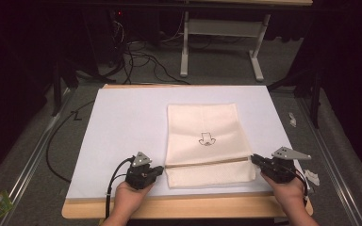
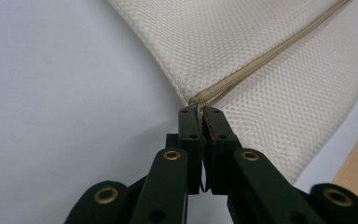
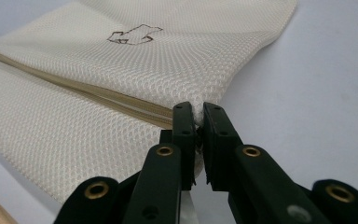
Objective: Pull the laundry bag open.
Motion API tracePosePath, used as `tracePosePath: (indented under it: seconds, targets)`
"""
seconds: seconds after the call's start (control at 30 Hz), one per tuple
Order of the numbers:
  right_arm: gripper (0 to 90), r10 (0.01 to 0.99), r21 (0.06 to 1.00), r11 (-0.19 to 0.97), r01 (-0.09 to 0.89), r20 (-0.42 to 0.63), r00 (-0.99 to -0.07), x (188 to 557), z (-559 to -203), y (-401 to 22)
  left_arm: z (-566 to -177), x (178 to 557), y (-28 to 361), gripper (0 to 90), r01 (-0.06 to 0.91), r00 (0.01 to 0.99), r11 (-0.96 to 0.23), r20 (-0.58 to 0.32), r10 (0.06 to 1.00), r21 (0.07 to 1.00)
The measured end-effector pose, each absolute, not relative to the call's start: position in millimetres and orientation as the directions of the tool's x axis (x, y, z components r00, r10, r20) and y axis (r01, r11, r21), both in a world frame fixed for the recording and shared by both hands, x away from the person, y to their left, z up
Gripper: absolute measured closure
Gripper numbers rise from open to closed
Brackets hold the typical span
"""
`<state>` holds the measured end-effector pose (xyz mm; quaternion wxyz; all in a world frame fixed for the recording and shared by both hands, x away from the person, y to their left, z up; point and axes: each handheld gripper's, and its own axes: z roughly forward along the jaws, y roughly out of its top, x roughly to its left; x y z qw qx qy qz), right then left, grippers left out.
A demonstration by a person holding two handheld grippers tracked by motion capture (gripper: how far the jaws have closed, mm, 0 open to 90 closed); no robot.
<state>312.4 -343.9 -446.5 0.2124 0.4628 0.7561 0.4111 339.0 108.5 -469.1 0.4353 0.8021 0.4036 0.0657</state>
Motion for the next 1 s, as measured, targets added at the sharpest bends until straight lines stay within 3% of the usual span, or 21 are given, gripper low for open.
tracePosePath:
  seconds: [0.3,0.47,0.7,0.83,0.9,1.0]
  targets:
    - [78.0,0.867,0.81,0.249,0.53,0.058,-0.496,312.8,-450.6,-340.1,-469.6,339.2,108.9,84.0,0.543,0.684,-0.32,-0.187,0.705,0.776]
    - [59.8,0.859,0.829,0.239,0.506,0.062,-0.508,312.3,-449.3,-342.0,-463.8,341.7,116.7,60.4,0.529,0.662,-0.302,-0.163,0.731,0.793]
    - [33.7,0.902,0.855,0.199,0.478,0.031,-0.431,312.3,-443.7,-359.3,-450.2,341.8,140.7,39.0,0.43,0.616,-0.282,-0.051,0.786,0.857]
    - [24.3,0.928,0.867,0.177,0.465,0.01,-0.371,311.2,-441.3,-380.0,-445.8,342.8,164.2,24.5,0.39,0.553,-0.302,0.042,0.832,0.87]
    - [21.3,0.939,0.872,0.149,0.466,0.023,-0.343,309.9,-439.3,-391.5,-445.8,343.9,174.7,18.1,0.405,0.52,-0.275,0.027,0.853,0.872]
    - [19.7,0.948,0.883,0.112,0.455,0.042,-0.316,308.5,-437.6,-401.9,-446.2,346.0,182.0,15.8,0.419,0.498,-0.217,-0.023,0.867,0.882]
